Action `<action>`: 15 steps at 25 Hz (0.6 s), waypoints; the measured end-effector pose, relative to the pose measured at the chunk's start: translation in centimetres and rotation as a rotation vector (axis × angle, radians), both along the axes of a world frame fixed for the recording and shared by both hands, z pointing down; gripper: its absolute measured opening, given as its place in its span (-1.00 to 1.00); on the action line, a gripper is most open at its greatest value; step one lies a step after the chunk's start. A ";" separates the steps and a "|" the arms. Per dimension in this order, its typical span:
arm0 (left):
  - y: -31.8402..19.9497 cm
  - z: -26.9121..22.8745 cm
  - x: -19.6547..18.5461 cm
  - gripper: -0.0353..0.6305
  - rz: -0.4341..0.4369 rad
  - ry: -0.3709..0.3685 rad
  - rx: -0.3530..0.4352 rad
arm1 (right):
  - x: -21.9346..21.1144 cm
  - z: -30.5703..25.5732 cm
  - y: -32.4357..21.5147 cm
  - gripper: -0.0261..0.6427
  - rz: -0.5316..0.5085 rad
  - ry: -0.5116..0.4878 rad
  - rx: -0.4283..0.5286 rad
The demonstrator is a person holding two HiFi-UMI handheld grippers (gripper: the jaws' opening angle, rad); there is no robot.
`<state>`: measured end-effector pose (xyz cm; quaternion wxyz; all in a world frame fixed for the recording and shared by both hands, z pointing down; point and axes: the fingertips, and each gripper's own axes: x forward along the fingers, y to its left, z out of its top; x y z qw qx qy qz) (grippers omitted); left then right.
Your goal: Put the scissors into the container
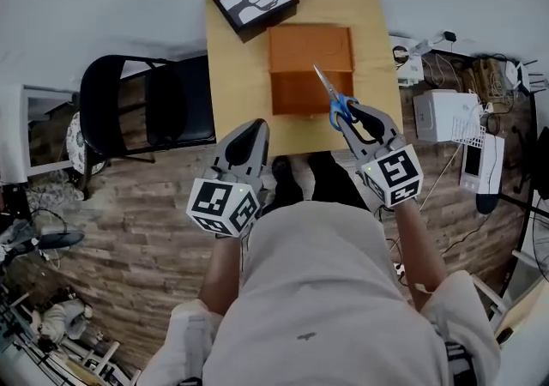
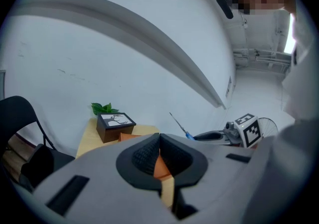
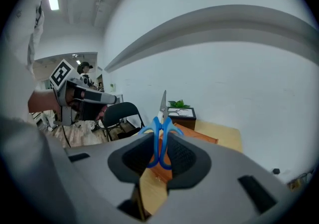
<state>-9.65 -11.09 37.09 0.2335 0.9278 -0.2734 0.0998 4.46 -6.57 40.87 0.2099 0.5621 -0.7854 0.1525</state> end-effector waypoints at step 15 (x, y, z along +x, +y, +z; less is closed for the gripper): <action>-1.8 0.5 0.6 -0.88 -0.246 -0.038 -0.014 | -0.1 6.7 -4.6 -0.67 -0.359 0.141 -0.102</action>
